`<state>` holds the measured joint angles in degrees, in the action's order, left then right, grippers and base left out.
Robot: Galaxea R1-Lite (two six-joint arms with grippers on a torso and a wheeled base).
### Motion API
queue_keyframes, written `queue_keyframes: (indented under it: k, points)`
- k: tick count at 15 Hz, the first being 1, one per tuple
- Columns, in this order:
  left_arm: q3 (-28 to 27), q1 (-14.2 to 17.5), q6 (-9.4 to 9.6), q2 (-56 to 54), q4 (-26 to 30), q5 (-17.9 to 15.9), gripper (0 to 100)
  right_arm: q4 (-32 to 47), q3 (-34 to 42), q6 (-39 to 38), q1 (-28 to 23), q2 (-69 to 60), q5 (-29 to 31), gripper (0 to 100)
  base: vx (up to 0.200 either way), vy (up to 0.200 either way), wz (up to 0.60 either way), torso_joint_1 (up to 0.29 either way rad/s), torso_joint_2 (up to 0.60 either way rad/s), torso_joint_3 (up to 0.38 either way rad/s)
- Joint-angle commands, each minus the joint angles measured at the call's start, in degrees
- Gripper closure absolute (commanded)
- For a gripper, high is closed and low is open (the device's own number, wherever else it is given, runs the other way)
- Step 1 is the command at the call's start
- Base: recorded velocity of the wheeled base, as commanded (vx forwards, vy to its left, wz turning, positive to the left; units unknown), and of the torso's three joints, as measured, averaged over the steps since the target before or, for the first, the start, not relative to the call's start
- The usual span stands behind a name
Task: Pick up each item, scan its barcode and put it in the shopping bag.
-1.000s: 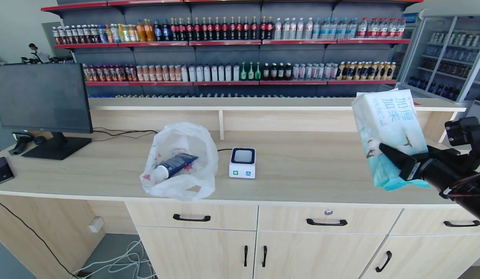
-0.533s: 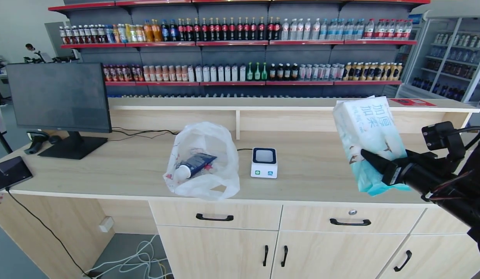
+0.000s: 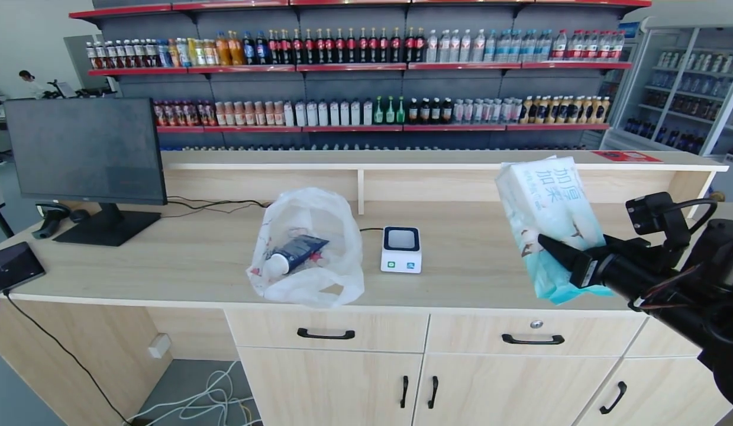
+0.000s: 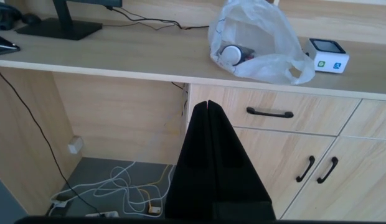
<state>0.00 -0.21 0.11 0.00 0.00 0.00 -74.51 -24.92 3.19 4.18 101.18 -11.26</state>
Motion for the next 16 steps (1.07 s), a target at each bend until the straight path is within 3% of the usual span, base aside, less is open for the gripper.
queue_keyframes:
  k: [1,5,13,16]
  points:
    - [0.0,0.03,-0.02,0.0,0.0,-0.09,100,-0.02,-0.13,0.06,0.04,0.77,-0.07,100,0.2,0.0,0.0,-0.027,0.0,0.007]
    - [0.0,0.03,0.42,0.0,0.0,-0.09,100,-0.11,0.04,-0.47,0.04,0.77,0.01,100,0.0,0.2,0.0,0.018,0.01,-0.001]
    - [0.0,0.03,0.15,0.0,0.0,-0.09,100,-0.11,-0.31,-0.73,2.59,2.44,0.19,100,0.0,0.0,0.0,0.0,0.0,0.0]
    - [0.0,0.03,0.15,0.0,0.0,-0.09,100,-0.55,-3.3,-4.6,7.77,4.55,7.05,100,0.0,0.0,0.0,0.0,0.0,0.0]
